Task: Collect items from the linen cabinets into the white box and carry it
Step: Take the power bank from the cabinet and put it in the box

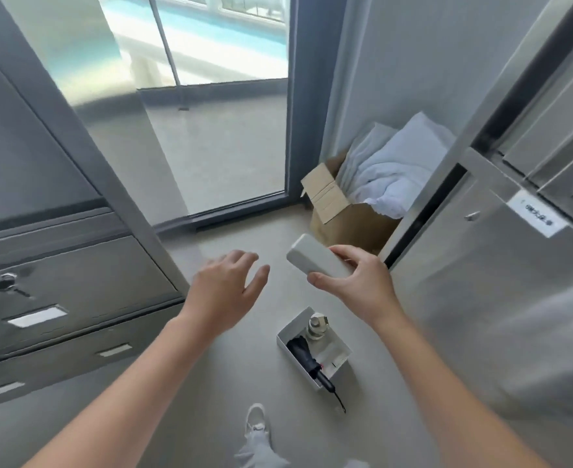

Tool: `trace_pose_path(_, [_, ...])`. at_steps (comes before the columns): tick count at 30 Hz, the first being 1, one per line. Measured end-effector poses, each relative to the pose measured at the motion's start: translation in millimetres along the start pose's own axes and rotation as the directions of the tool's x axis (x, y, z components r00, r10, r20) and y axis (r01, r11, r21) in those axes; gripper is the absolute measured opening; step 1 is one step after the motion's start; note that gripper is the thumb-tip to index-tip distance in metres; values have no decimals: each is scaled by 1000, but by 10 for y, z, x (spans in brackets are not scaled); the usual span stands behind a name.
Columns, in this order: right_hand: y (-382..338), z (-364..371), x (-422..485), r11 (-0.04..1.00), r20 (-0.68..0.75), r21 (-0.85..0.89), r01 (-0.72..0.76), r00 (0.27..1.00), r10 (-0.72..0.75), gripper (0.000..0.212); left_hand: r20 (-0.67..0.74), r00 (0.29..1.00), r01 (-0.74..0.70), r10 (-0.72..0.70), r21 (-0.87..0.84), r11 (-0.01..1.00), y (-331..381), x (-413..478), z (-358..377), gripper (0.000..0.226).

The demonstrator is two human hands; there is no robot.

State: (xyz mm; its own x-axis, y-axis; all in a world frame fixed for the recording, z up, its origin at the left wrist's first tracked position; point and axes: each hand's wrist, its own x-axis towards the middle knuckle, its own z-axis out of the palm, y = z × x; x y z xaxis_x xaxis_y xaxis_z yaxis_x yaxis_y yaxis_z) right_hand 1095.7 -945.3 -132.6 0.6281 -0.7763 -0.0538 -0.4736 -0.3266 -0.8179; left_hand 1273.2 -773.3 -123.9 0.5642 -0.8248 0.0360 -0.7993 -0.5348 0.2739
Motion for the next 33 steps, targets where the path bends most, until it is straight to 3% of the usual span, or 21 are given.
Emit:
trace_pose_path(6, [471, 68, 95, 978, -47, 11, -208, 977, 208, 76, 100, 986, -128, 131, -35, 991, 112, 425, 345, 45])
trace_pose_path(14, [821, 137, 41, 945, -23, 73, -317, 947, 320, 77, 192, 969, -159, 153, 12, 987, 216, 414, 504, 45])
trace_pose_path(22, [1080, 194, 35, 897, -49, 202, -393, 911, 411, 47, 256, 949, -207, 184, 68, 976, 382, 427, 628, 48])
trace_pose_path(28, [1289, 398, -45, 828, -121, 248, -503, 832, 542, 47, 358, 892, -317, 275, 63, 946, 262, 675, 935, 46])
trace_pose_path(33, [1495, 702, -179, 732, -218, 291, -616, 702, 678, 40, 462, 781, -454, 421, -44, 890, 194, 910, 1455, 43])
